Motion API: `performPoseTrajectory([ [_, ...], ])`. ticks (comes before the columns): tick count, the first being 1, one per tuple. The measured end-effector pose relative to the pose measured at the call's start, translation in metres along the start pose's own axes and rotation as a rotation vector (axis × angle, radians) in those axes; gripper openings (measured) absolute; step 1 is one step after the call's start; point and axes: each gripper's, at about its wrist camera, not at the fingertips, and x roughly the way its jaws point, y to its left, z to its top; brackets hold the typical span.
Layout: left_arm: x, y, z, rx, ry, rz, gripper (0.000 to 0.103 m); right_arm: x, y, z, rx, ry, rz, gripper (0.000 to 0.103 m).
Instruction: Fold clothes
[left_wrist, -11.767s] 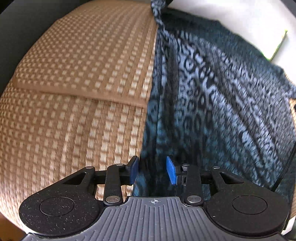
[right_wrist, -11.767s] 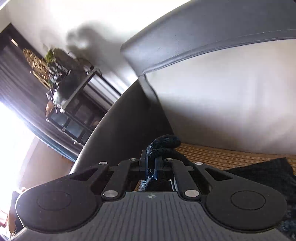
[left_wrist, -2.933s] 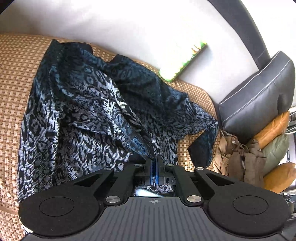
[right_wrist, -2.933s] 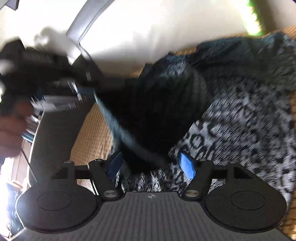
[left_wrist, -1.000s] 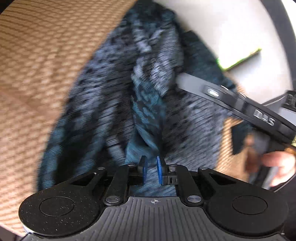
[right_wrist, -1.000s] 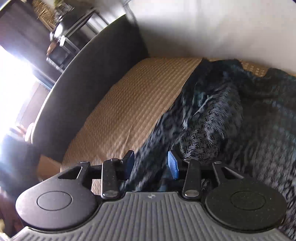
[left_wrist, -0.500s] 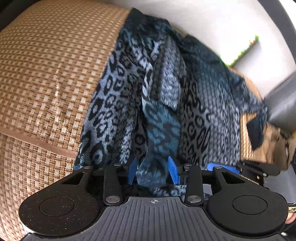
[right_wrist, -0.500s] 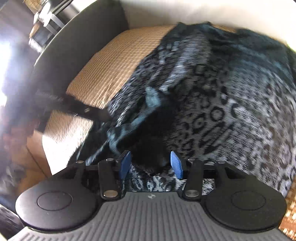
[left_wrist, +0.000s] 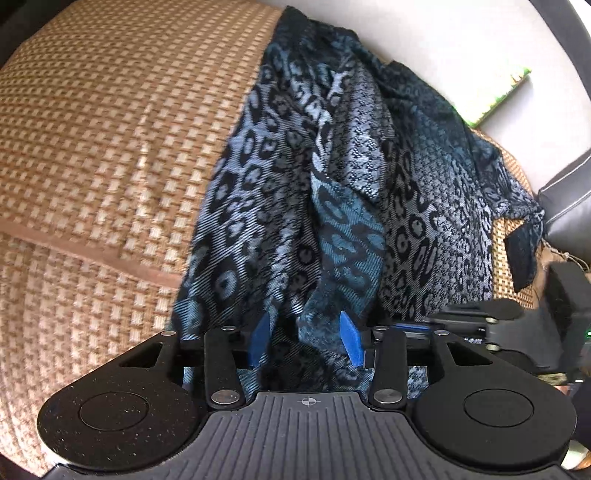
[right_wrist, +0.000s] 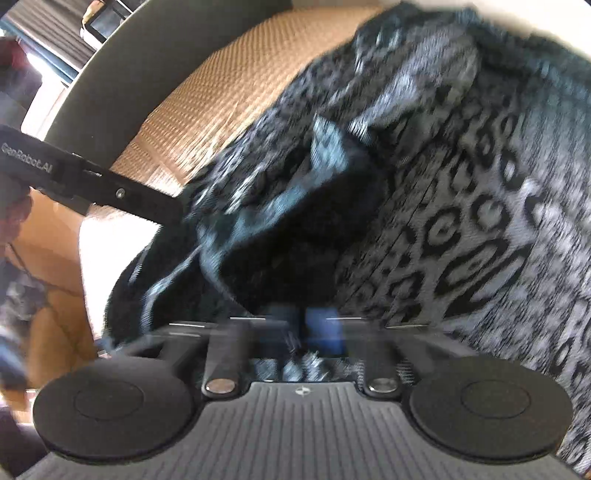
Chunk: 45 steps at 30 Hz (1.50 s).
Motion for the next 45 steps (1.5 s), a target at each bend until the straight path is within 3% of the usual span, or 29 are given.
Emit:
performPoseTrajectory([
  [6,-0.019,0.001,0.024,-0.044,-0.024,-0.055,0.065,-0.098,0.041,-0.01,-0.009,-0.156,0.041,0.002],
  [10,-0.02,-0.012,0.058,-0.019,-0.06,-0.092,0.065,-0.155,0.065,-0.007,-0.037,-0.238,0.004,0.002],
  [14,-0.003,-0.019,0.096,-0.007,-0.06,-0.14,0.068,-0.186,0.085,-0.002,-0.067,-0.289,-0.051,0.002],
  [17,0.019,-0.017,0.12,-0.01,-0.034,-0.154,0.068,-0.191,0.103,0.0,-0.087,-0.3,-0.088,0.002],
  [23,0.035,-0.022,0.169,0.09,-0.019,-0.156,0.068,-0.194,0.141,0.003,-0.05,-0.342,-0.185,0.002],
  [30,0.073,-0.018,0.225,0.067,0.006,-0.087,0.069,-0.191,0.156,0.007,0.041,-0.414,-0.279,0.002],
  [36,0.092,-0.035,0.244,0.118,0.009,-0.075,0.069,-0.203,0.153,0.012,0.042,-0.451,-0.316,0.002],
  [43,0.1,-0.059,0.265,0.108,0.007,-0.102,0.069,-0.234,0.156,0.017,0.065,-0.506,-0.348,0.002],
  [45,0.102,-0.065,0.269,0.123,0.002,-0.105,0.065,-0.239,0.158,0.02,0.057,-0.507,-0.357,0.002],
])
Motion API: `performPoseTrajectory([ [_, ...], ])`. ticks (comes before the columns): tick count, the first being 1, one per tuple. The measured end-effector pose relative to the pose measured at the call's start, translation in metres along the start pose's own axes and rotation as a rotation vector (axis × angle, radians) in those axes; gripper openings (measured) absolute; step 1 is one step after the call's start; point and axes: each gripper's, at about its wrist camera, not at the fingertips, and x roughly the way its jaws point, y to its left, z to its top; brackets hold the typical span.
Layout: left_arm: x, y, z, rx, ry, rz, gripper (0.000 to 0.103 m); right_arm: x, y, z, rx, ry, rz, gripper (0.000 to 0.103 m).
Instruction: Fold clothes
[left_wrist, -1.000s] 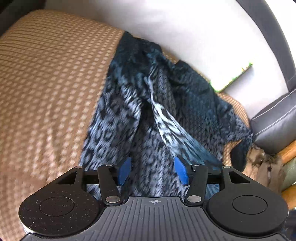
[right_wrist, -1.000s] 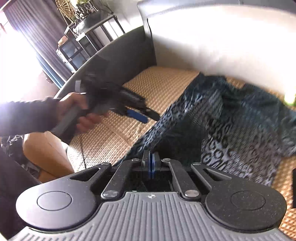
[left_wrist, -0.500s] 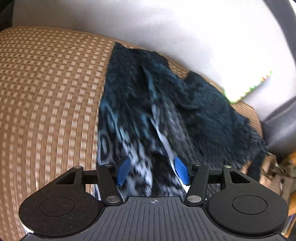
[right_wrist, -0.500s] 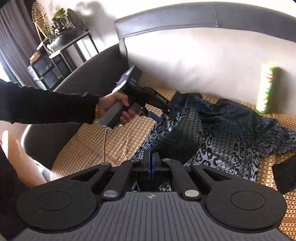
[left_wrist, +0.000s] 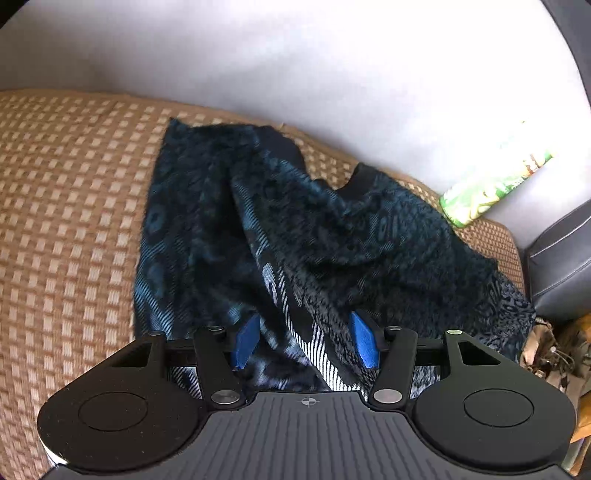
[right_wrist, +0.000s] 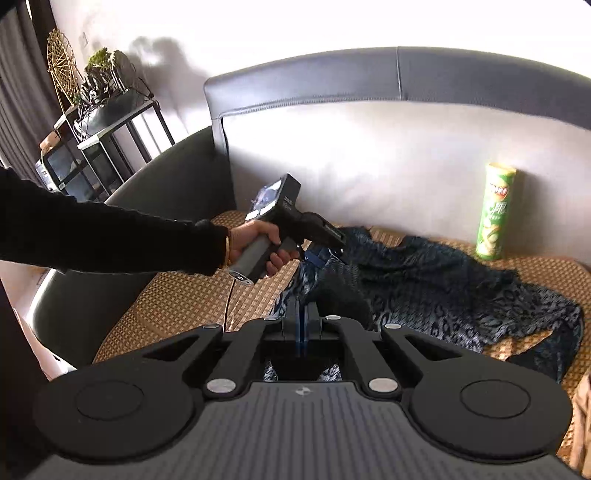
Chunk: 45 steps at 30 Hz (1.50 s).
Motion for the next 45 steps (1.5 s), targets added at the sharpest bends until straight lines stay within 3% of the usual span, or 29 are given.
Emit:
performPoseTrajectory([
  [1,0.001,-0.002,0.002,0.005,0.0,-0.005,0.06,0.0,0.0,0.002,-0.003,0.002,0.001,0.002],
  [2,0.003,-0.002,0.005,0.012,0.0,-0.013,0.049,0.0,0.001,0.002,-0.006,0.005,0.002,0.002],
  [3,0.003,-0.003,0.008,0.027,0.005,-0.014,0.017,0.001,0.002,0.002,-0.009,0.011,0.004,0.002],
  [4,0.003,-0.003,0.01,0.044,0.01,-0.013,0.0,0.003,0.004,0.001,-0.012,0.019,0.007,0.002],
  [7,-0.002,-0.005,0.014,0.139,0.022,-0.016,0.0,0.011,0.009,-0.006,-0.01,0.044,0.023,0.002],
  [11,-0.023,0.002,0.01,0.255,0.017,-0.003,0.0,0.018,0.027,-0.02,0.007,0.08,0.108,0.002],
  [21,-0.027,0.061,-0.011,0.242,0.049,0.065,0.0,0.084,0.101,-0.09,-0.064,0.295,0.351,0.002],
  [27,-0.016,0.074,-0.022,0.29,0.064,0.106,0.0,0.133,0.125,-0.134,-0.118,0.394,0.382,0.002],
  [29,-0.016,0.076,-0.026,0.305,0.065,0.116,0.022,0.144,0.127,-0.145,-0.149,0.426,0.373,0.003],
  [33,-0.021,0.082,-0.034,0.349,0.057,0.154,0.042,0.16,0.128,-0.163,-0.177,0.476,0.374,0.005],
  [39,-0.05,0.095,-0.057,0.354,0.045,0.165,0.046,0.172,0.138,-0.187,-0.203,0.58,0.42,0.014],
  [43,-0.089,0.102,-0.113,0.341,0.047,0.086,0.047,0.16,0.117,-0.181,-0.052,0.546,0.354,0.015],
  [45,-0.105,0.104,-0.154,0.359,0.077,0.058,0.048,0.154,0.1,-0.174,0.056,0.504,0.306,0.027],
])
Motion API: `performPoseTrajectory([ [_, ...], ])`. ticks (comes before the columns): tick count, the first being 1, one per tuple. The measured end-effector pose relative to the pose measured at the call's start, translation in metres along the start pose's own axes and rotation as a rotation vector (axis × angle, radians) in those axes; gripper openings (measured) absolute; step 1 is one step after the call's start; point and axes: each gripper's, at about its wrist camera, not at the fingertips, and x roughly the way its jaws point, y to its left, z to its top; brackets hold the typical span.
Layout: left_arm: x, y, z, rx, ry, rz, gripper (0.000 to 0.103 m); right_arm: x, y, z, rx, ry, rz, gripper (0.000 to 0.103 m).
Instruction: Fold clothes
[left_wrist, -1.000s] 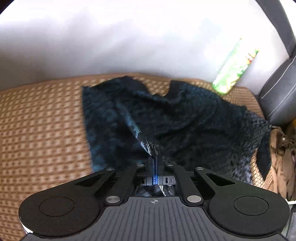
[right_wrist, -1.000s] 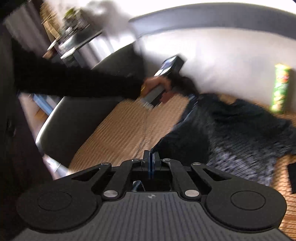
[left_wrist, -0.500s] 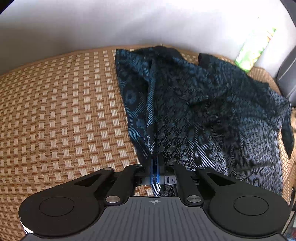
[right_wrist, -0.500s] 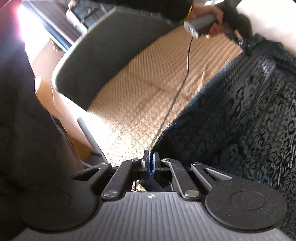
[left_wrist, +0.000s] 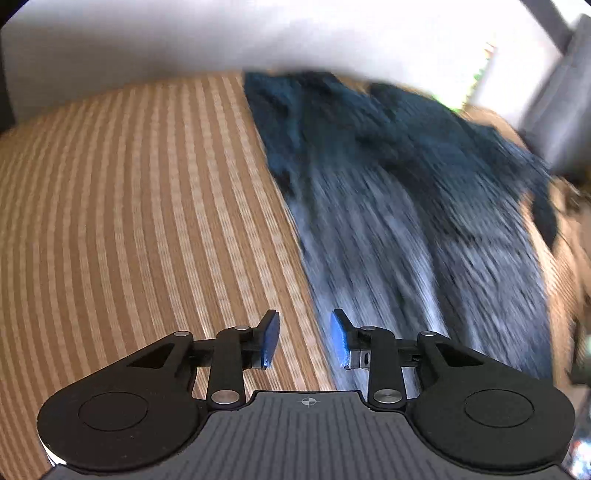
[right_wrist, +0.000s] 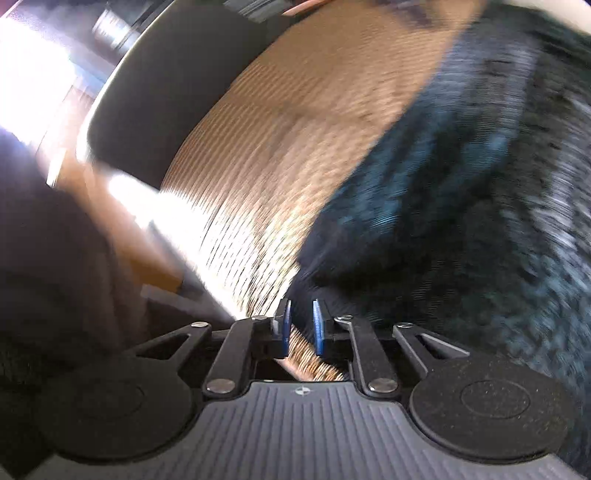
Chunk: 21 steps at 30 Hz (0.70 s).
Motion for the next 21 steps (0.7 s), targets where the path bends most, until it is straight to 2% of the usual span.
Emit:
performPoseTrajectory([
  [2,-0.006,-0.014,-0.041,0.024,0.042,-0.025,0.049,-0.009,-0.015,0.003,0.108,-0.065,-0.007,0.034],
  [5,-0.008,-0.027,-0.097,0.015,0.123,-0.053,0.053,-0.01,-0.039,0.005,0.275,-0.136,0.021,0.034],
  [7,-0.003,-0.027,-0.128,-0.045,0.171,-0.049,0.055,-0.003,-0.048,0.004,0.332,-0.151,0.036,0.034],
  [10,0.008,-0.023,-0.157,-0.123,0.223,-0.053,0.055,0.016,-0.057,0.0,0.42,-0.157,0.066,0.034],
  [13,0.011,-0.024,-0.165,-0.153,0.213,-0.052,0.055,0.032,-0.063,-0.005,0.49,-0.158,0.077,0.036],
  [19,0.006,-0.023,-0.155,-0.162,0.17,-0.061,0.057,0.049,-0.067,-0.014,0.605,-0.163,0.082,0.039],
  [20,0.006,-0.024,-0.153,-0.157,0.172,-0.063,0.057,0.049,-0.068,-0.015,0.622,-0.168,0.091,0.039],
  [21,0.007,-0.026,-0.152,-0.15,0.178,-0.063,0.057,0.049,-0.069,-0.015,0.634,-0.173,0.106,0.032],
])
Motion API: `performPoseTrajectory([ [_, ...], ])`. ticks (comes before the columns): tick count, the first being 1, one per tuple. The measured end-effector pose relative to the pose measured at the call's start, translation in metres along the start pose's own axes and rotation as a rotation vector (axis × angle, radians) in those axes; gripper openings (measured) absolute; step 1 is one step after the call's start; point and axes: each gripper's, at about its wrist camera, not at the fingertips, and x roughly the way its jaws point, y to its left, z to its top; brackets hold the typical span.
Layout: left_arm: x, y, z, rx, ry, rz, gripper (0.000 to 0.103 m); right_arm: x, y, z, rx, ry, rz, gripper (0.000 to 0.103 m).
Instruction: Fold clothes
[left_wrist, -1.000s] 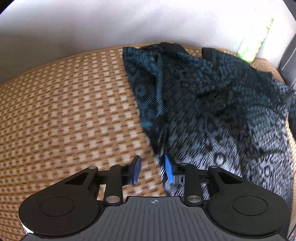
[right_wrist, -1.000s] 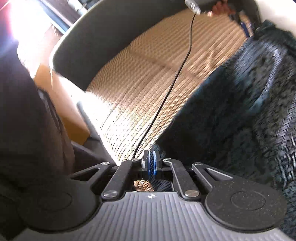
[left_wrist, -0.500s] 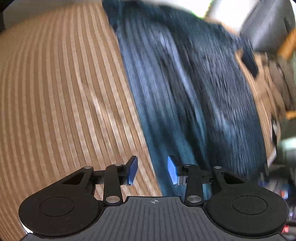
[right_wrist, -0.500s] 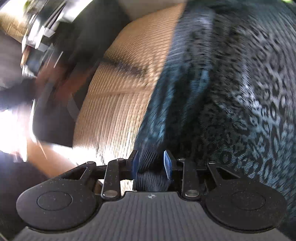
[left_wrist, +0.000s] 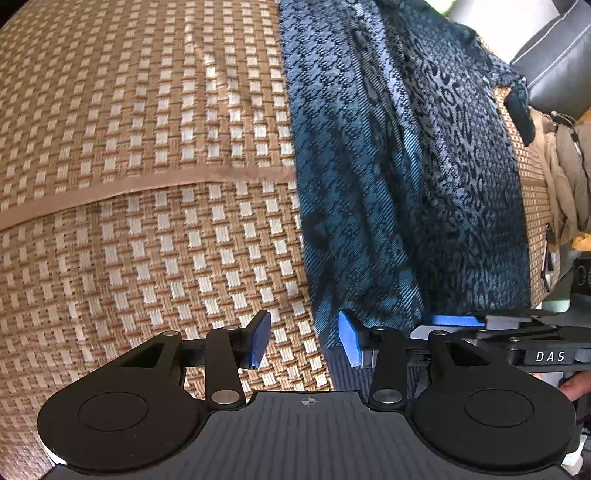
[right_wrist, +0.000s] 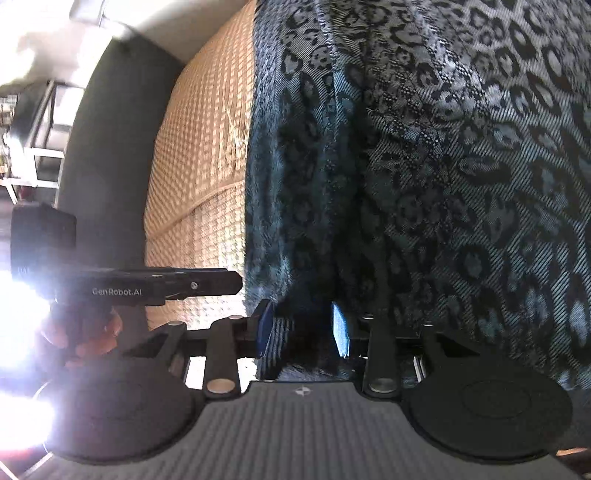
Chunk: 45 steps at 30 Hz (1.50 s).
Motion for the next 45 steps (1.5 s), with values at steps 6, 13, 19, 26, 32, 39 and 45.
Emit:
performPoseTrajectory([
  [6,-0.009,-0.023,-0.005,0.066,-0.002,-0.043,0.06,-0.038,0.025,-0.007,-0.073,-0.048,-0.021,0.006],
  [13,0.013,-0.03,0.0,0.121,0.032,0.017,0.06,-0.01,-0.001,-0.017,-0.041,0.051,-0.134,0.01],
  [19,-0.017,-0.008,0.052,0.011,-0.171,0.032,0.06,-0.058,0.008,0.009,-0.051,-0.083,-0.089,0.025],
  [26,-0.035,-0.008,0.173,-0.044,-0.47,0.109,0.06,-0.091,0.006,0.122,-0.105,-0.326,-0.095,0.036],
  [32,-0.01,-0.019,0.285,0.055,-0.523,0.244,0.061,-0.05,0.006,0.195,-0.125,-0.427,-0.098,0.044],
  [39,0.017,-0.014,0.329,0.073,-0.497,0.325,0.061,-0.012,-0.014,0.225,-0.075,-0.451,-0.121,0.044],
  [45,0.037,-0.01,0.343,0.087,-0.499,0.389,0.006,0.001,-0.024,0.238,-0.071,-0.4,-0.133,0.003],
])
